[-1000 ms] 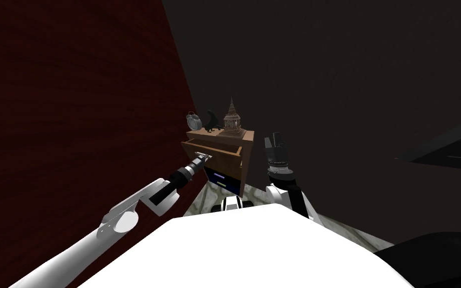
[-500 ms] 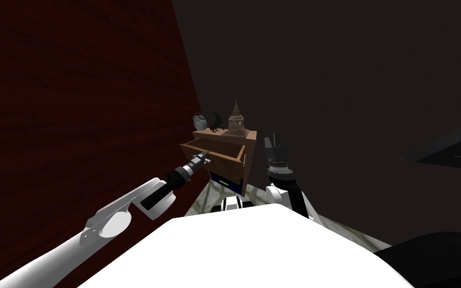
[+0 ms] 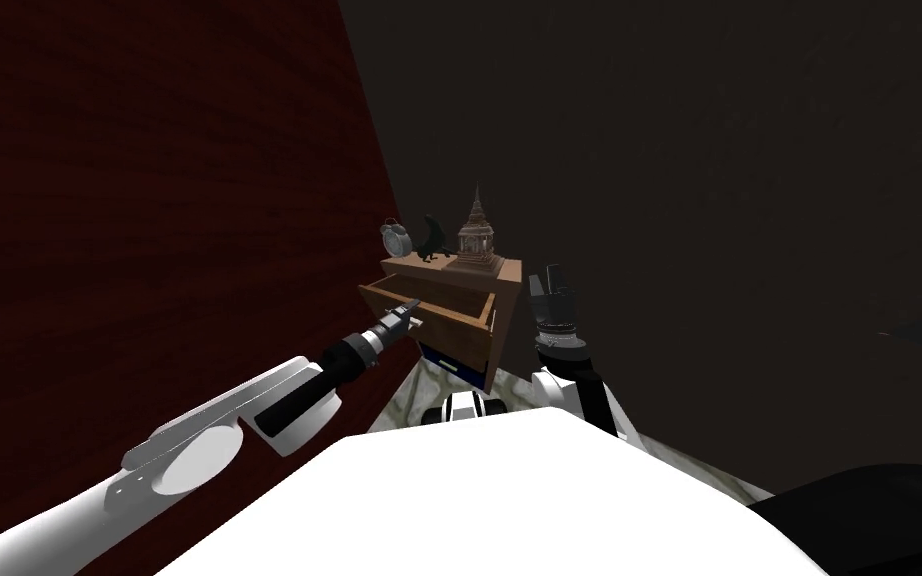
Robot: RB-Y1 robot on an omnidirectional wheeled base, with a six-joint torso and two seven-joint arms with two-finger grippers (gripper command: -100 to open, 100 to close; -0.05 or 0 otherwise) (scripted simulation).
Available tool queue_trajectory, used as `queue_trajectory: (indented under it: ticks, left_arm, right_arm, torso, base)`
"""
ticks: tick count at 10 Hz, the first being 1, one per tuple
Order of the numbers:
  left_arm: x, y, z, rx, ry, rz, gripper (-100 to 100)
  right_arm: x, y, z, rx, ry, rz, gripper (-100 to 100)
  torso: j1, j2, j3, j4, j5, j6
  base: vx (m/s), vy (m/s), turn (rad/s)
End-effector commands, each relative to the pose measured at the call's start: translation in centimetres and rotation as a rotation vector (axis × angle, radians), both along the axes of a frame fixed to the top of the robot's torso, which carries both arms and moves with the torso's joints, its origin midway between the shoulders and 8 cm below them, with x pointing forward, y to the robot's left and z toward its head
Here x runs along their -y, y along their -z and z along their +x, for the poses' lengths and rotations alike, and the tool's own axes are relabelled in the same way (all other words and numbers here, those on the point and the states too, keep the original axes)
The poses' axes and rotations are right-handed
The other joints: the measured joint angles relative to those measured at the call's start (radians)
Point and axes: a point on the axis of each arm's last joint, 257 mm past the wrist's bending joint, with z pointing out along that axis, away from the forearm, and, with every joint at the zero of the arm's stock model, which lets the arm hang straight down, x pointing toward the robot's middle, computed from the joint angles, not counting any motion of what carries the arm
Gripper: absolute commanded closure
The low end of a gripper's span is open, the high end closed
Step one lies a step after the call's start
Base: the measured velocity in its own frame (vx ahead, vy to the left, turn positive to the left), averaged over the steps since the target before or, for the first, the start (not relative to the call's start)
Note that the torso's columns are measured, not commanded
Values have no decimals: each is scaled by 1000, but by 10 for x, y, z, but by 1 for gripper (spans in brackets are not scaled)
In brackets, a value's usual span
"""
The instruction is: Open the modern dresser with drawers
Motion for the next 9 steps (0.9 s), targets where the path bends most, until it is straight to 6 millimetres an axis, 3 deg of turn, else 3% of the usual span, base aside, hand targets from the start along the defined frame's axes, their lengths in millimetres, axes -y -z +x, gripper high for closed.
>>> queue_trajectory:
  ticks: [1,2,3,4,9]
  left_arm:
    - [0,-15,0,32,7,3,-100]
    - [2,-19,-4,31,12,4,-100]
    - [-2,-1,-5,-12,5,1,-100]
    - [-2,2,-6,-22,3,-1,0]
    - [-6,11,-6,-43,-8,2,0]
  right_arm:
    - [0,0,0,0,0,0,0]
    - [0,0,0,0,0,0,0]
    - [0,0,0,0,0,0,0]
    - [0,0,0,0,0,0,0]
    - [0,0,0,0,0,0,0]
  torso:
    - [0,0,0,0,0,0]
    - [0,-1,-1,1,0,-1]
    - [0,-1,-1,2,-1,-2]
    - [-1,-2,-1,-2,0,0]
    - [-3,-11,-5,-12,3,3]
  base:
    - [8,-2,-5]
    - [9,-8,23]
    - [10,-7,5]
    - [0,0,0]
    - [0,0,0]
